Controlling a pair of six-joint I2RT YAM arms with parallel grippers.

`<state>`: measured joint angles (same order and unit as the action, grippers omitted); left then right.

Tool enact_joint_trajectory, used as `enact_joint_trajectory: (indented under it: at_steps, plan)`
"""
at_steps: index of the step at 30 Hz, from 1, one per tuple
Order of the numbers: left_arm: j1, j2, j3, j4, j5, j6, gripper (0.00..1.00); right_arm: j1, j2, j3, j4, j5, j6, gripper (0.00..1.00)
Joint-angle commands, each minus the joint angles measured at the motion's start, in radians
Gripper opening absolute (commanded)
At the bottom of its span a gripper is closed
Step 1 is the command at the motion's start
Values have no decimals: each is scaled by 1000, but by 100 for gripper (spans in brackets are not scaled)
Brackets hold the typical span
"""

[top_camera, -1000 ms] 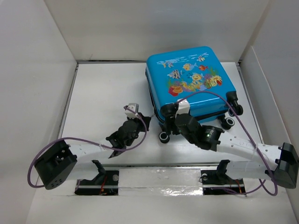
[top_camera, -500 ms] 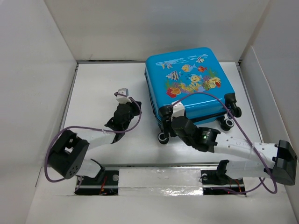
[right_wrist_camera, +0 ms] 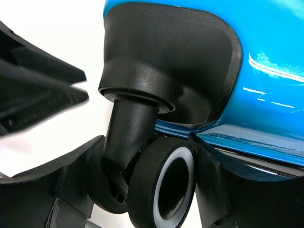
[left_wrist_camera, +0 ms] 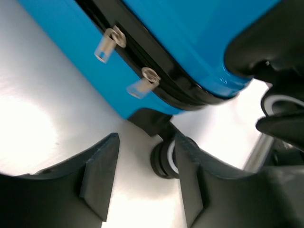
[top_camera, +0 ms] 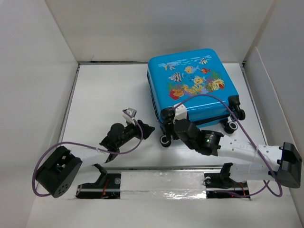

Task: Pack the luggage

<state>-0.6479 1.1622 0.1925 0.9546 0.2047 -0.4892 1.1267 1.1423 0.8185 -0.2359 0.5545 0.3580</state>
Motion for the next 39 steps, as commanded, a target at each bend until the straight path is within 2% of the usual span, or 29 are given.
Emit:
enact_joint_trajectory:
  at_steps: [1, 7, 9, 18, 19, 24, 25, 26, 34, 36, 39]
  plan:
    - [1, 37, 12, 127, 117, 44, 48, 38, -29, 44, 99, -47, -2, 0]
    - [1, 134, 107, 142, 140, 93, 50, 38, -23, 44, 101, -56, -4, 0]
    - [1, 168, 148, 113, 105, 113, 50, 38, -26, 42, 101, -56, -2, 0]
    - [1, 275, 277, 50, 55, 199, 38, 28, -39, 28, 112, -71, -2, 0]
    - [1, 277, 283, 41, 47, 219, 31, 28, -39, 25, 113, -76, -2, 0]
    - [1, 261, 291, 38, -19, 232, 13, 28, -41, 16, 126, -96, -8, 0]
    - [1, 260, 294, 36, -28, 235, 3, 28, -39, 18, 122, -99, -4, 0]
    - [1, 258, 298, 9, -65, 241, 0, 28, -41, 18, 118, -100, 2, 0]
    - [1, 258, 335, -68, -230, 291, 0, 28, -85, -8, 138, -145, -1, 0]
    - [11, 257, 331, -48, -216, 284, 0, 28, -88, -5, 139, -156, -1, 0]
    - [11, 258, 317, -28, -114, 275, 0, 28, -81, -1, 129, -151, -1, 0]
